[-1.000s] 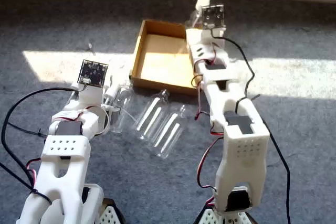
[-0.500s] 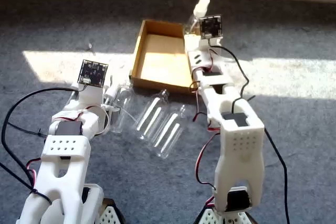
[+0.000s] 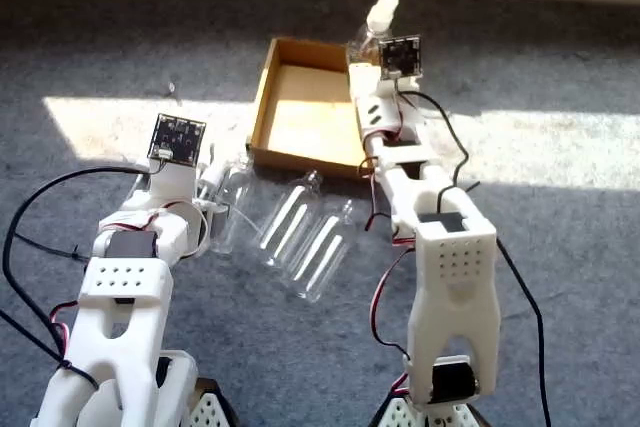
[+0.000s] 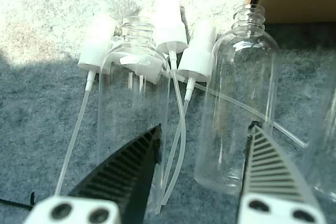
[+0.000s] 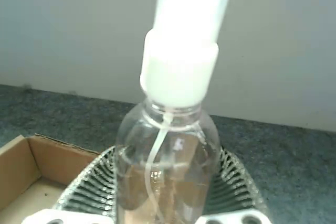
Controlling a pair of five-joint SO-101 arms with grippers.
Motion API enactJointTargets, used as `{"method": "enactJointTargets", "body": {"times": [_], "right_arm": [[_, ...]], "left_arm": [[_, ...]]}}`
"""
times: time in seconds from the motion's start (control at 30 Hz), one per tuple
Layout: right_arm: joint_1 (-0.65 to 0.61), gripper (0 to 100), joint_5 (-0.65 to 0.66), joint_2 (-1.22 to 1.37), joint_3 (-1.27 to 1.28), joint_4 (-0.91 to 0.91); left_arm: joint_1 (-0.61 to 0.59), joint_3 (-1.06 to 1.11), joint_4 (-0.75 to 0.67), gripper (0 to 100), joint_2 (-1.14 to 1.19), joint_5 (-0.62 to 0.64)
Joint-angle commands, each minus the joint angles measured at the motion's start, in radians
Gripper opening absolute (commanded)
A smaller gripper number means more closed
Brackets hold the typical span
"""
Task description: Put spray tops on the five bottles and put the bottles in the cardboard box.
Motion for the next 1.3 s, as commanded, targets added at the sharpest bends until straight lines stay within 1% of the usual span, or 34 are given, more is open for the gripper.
{"method": "enactJointTargets", "body": {"times": [0.0, 0.2, 0.27, 0.33, 0.43, 0.5, 1.27], "right_arm": [[-0.007, 0.5, 0.014, 0.005, -0.068, -0.022], [-0.005, 1.0, 0.014, 0.016, -0.067, -0.022], [-0.005, 1.5, 0.046, 0.016, -0.062, -0.022], [-0.008, 5.6, 0.087, 0.016, -0.062, -0.025], [-0.010, 13.5, 0.094, 0.016, -0.062, -0.024], [-0.010, 16.1, 0.095, 0.016, -0.062, -0.024], [-0.010, 16.7, 0.091, 0.012, -0.062, -0.030]], "left_arm": [[-0.015, -0.005, -0.015, 25, -0.015, -0.006], [-0.015, -0.005, -0.015, 25, -0.015, -0.006], [-0.015, -0.005, -0.015, 25, -0.015, -0.006], [-0.015, -0.005, -0.015, 25, -0.015, -0.006], [-0.015, -0.005, -0.015, 25, -0.015, -0.006], [-0.015, -0.005, -0.015, 25, -0.015, -0.006], [-0.015, -0.005, -0.015, 25, -0.015, -0.006]]}}
